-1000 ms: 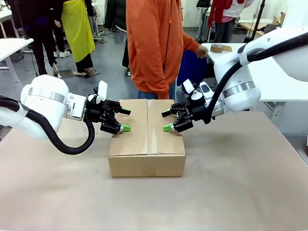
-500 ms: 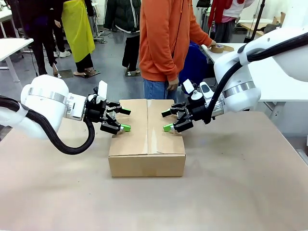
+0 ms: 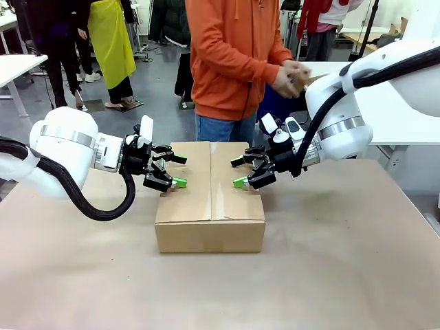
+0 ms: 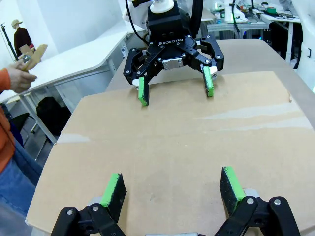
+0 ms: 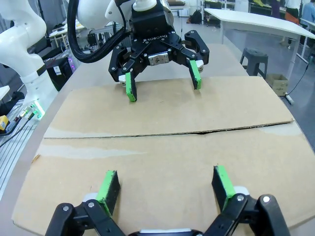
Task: Pack the gift set into the box.
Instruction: Press and hold the closed box until the human finishes sealing it.
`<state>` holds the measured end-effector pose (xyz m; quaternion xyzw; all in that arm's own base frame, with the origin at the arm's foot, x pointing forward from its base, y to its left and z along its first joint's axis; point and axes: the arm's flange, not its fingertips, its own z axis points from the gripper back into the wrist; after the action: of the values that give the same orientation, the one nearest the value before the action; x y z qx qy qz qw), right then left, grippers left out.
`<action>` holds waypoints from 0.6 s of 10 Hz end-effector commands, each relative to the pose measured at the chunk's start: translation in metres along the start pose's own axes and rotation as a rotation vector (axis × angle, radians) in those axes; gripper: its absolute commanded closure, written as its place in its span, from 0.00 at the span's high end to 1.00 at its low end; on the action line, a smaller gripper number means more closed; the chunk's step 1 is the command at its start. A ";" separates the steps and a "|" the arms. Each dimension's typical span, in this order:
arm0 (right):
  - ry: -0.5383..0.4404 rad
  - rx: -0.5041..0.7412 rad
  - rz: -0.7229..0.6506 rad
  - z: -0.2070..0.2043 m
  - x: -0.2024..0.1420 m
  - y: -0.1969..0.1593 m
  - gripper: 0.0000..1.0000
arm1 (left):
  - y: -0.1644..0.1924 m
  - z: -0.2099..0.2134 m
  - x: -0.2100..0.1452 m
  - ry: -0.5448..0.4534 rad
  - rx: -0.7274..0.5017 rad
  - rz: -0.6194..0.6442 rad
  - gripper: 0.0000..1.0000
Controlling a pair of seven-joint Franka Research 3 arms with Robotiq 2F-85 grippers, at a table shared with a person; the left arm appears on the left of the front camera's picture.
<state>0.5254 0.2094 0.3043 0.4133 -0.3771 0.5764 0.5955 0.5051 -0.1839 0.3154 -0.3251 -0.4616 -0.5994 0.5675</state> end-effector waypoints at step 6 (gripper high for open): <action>0.001 0.001 0.008 -0.001 -0.003 0.000 1.00 | -0.002 0.000 -0.003 -0.003 0.002 -0.011 1.00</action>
<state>0.5254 0.2094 0.3043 0.4133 -0.3771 0.5765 0.5955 0.5051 -0.1839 0.3154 -0.3251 -0.4616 -0.5994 0.5675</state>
